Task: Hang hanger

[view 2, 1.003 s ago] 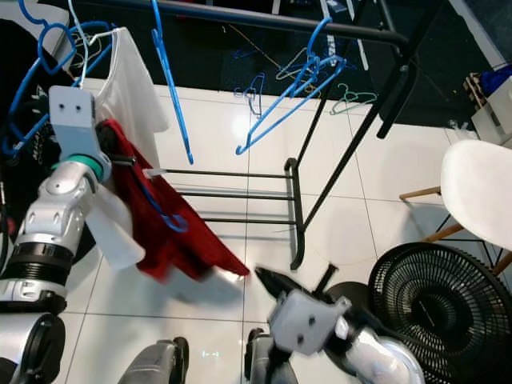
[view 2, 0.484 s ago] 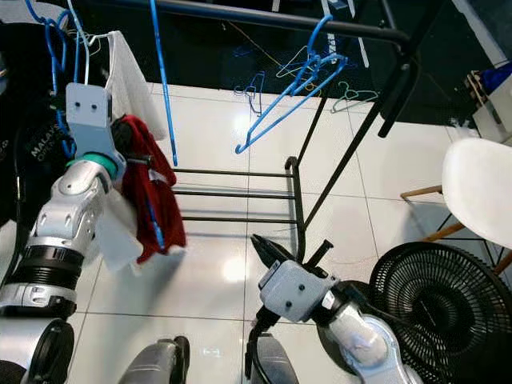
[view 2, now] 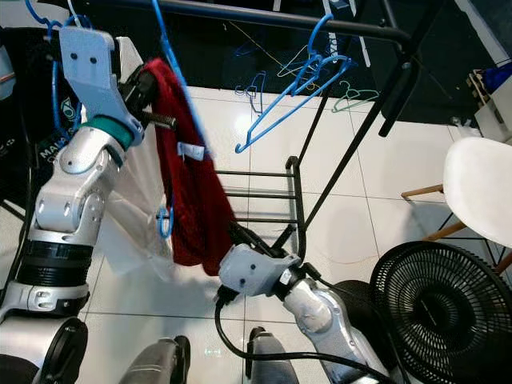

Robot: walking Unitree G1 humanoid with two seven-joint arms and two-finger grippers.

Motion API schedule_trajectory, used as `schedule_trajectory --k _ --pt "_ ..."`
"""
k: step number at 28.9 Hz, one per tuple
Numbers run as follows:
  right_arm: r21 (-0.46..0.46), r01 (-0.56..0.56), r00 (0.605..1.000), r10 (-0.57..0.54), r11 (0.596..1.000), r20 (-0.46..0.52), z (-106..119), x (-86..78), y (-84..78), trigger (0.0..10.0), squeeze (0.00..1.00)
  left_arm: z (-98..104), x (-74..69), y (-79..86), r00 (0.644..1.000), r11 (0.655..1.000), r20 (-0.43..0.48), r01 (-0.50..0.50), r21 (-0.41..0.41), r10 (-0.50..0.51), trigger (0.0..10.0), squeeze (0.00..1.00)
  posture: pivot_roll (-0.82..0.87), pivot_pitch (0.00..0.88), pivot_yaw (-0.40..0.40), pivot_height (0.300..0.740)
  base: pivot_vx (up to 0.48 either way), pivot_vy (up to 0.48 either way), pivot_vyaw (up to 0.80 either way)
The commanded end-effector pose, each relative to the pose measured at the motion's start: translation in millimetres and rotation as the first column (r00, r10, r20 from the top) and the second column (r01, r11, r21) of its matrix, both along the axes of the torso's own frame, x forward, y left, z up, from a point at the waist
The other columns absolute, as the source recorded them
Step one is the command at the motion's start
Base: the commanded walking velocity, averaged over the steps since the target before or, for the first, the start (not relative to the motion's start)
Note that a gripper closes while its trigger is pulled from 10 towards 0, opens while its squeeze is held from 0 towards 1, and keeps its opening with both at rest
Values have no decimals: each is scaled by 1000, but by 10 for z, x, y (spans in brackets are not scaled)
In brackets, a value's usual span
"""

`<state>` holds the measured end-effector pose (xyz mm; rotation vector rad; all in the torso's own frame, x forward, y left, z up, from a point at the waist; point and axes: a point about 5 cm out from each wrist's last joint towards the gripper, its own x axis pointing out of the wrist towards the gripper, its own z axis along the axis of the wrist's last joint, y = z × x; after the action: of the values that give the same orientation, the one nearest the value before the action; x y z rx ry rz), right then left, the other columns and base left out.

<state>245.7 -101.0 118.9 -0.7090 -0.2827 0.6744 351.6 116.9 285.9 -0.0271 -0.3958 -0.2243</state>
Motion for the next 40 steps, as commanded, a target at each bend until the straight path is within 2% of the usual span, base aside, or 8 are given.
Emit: schedule_trajectory --k 1,4,5,13,20,21,32,40 --pt "-29 -26 1000 26 999 -5 -70 -2 57 10000 0 129 -55 -40 998 999 47 30 -19 -29 0 0 -122 145 49 733 0 0 0" --pt "-27 -32 999 32 999 5 -67 57 102 10000 0 169 -82 -73 997 999 62 48 -23 -46 0 0 -116 143 47 733 0 0 0" --pt "-25 -35 999 36 999 23 -62 105 142 10000 1000 188 -108 -99 996 998 68 61 -26 -59 0 0 -109 141 46 733 0 0 0" --pt "-54 -39 987 47 998 153 -61 314 306 10000 1000 248 -225 -200 992 993 72 111 -39 -108 0 0 -90 136 44 733 0 0 0" --pt "-194 -77 959 126 978 255 -53 477 439 10000 1000 279 -274 -254 989 990 73 133 -49 -129 0 0 -77 124 40 733 0 0 0" --pt "-235 -103 948 167 967 269 -67 495 475 10000 0 284 -282 -264 988 989 72 137 -51 -134 0 0 -76 121 39 733 0 0 0" --pt "-399 -298 829 442 867 343 -146 372 697 10000 0 347 -316 -316 984 984 77 165 -64 -160 0 0 -66 101 44 733 0 0 0" --pt "-405 -291 782 460 867 421 -60 451 786 10000 0 380 -337 -325 983 983 81 171 -65 -165 0 0 -50 98 43 733 0 0 0"
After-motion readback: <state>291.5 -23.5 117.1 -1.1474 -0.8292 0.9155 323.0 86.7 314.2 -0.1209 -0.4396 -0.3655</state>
